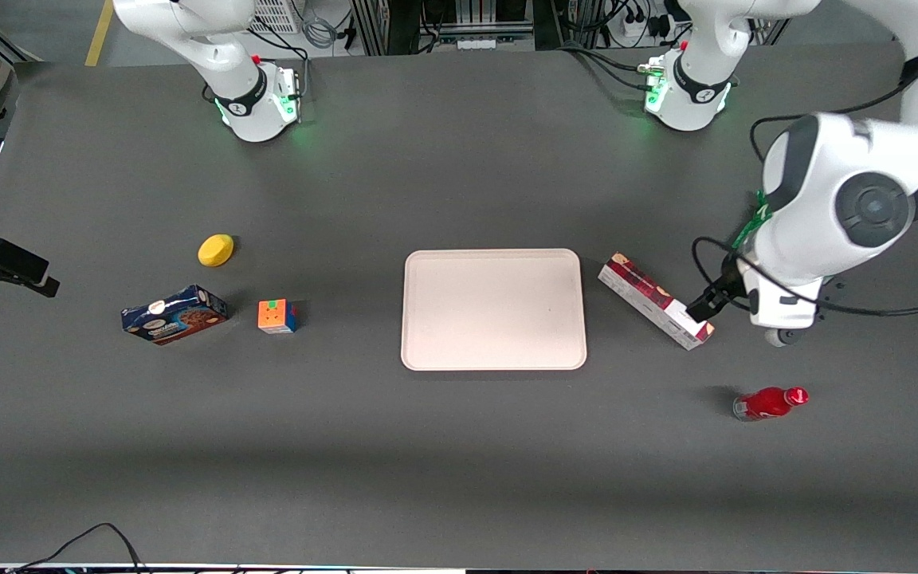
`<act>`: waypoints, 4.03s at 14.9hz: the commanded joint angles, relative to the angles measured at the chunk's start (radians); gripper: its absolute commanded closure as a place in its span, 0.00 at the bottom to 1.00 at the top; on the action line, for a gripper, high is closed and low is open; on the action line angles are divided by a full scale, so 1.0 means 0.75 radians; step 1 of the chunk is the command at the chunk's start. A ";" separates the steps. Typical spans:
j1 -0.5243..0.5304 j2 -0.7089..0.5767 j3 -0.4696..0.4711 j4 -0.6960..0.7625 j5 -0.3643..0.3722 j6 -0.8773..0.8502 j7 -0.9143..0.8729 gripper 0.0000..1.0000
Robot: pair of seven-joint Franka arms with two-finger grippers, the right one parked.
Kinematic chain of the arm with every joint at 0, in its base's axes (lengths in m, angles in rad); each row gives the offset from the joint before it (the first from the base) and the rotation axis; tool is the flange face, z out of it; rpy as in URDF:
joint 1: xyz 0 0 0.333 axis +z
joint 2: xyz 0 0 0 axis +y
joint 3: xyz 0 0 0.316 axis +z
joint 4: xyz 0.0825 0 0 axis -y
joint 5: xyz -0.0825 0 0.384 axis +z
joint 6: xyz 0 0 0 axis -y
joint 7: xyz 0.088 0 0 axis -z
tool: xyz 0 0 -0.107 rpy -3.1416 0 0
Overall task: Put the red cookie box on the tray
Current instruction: 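Move the left gripper down over the red tartan cookie box, then close the left gripper on the cookie box's end and lift it, then carry the upright cookie box over the white tray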
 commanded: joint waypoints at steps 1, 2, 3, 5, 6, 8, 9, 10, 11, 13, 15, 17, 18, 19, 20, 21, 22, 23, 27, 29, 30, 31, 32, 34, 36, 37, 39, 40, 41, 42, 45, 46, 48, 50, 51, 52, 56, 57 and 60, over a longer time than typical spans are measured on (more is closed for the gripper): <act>-0.007 -0.012 -0.002 -0.201 -0.015 0.200 -0.143 0.00; -0.007 -0.004 -0.004 -0.262 -0.015 0.281 -0.145 0.00; -0.007 0.004 -0.005 -0.330 -0.015 0.383 -0.147 0.00; -0.012 0.053 -0.009 -0.373 -0.015 0.508 -0.178 0.00; -0.016 0.076 -0.013 -0.373 -0.015 0.535 -0.194 0.00; -0.024 0.121 -0.029 -0.394 -0.013 0.615 -0.217 0.00; -0.024 0.143 -0.029 -0.418 -0.013 0.686 -0.219 0.00; -0.022 0.172 -0.037 -0.430 -0.013 0.735 -0.219 0.00; -0.018 0.190 -0.045 -0.441 -0.009 0.762 -0.219 0.00; -0.007 0.207 -0.060 -0.473 -0.005 0.799 -0.215 0.00; 0.005 0.215 -0.070 -0.500 -0.005 0.822 -0.213 0.00; 0.005 0.229 -0.070 -0.504 -0.003 0.820 -0.213 0.00; 0.005 0.229 -0.070 -0.504 -0.003 0.816 -0.209 0.11; 0.007 0.227 -0.072 -0.502 -0.001 0.806 -0.209 0.29; 0.007 0.227 -0.076 -0.498 -0.001 0.799 -0.211 0.45; 0.009 0.223 -0.080 -0.494 -0.001 0.795 -0.211 0.59; 0.011 0.223 -0.080 -0.490 -0.001 0.791 -0.213 0.69; 0.013 0.221 -0.080 -0.486 -0.001 0.781 -0.213 0.77; 0.015 0.217 -0.084 -0.451 -0.001 0.705 -0.197 0.99; 0.015 0.217 -0.086 -0.416 -0.001 0.677 -0.207 1.00; 0.015 0.215 -0.088 -0.376 0.001 0.610 -0.201 1.00; 0.015 0.209 -0.094 -0.323 0.008 0.516 -0.172 1.00; 0.015 0.197 -0.097 -0.259 0.008 0.418 -0.103 1.00; 0.013 0.178 -0.097 -0.100 0.008 0.218 -0.035 1.00; 0.013 0.174 -0.109 0.076 0.010 0.003 0.119 1.00; 0.013 0.172 -0.109 0.150 0.012 -0.061 0.244 1.00; 0.013 0.156 -0.109 0.240 0.012 -0.109 0.496 1.00; 0.011 0.147 -0.111 0.271 0.012 -0.109 0.558 1.00; 0.007 0.145 -0.119 0.307 0.012 -0.111 0.597 1.00; 0.005 0.145 -0.137 0.340 0.012 -0.111 0.621 1.00; -0.001 0.158 -0.229 0.400 0.030 -0.097 0.626 1.00; -0.003 0.164 -0.264 0.400 0.058 -0.080 0.652 1.00; -0.030 0.200 -0.313 0.408 0.120 -0.074 0.681 1.00; -0.044 0.241 -0.354 0.408 0.153 -0.074 0.671 1.00; -0.060 0.268 -0.362 0.408 0.153 -0.072 0.661 1.00; -0.077 0.288 -0.379 0.400 0.157 -0.052 0.638 1.00; -0.110 0.348 -0.391 0.277 0.167 0.161 0.548 1.00; -0.118 0.364 -0.391 0.259 0.187 0.194 0.548 1.00; -0.120 0.403 -0.391 0.187 0.224 0.276 0.507 1.00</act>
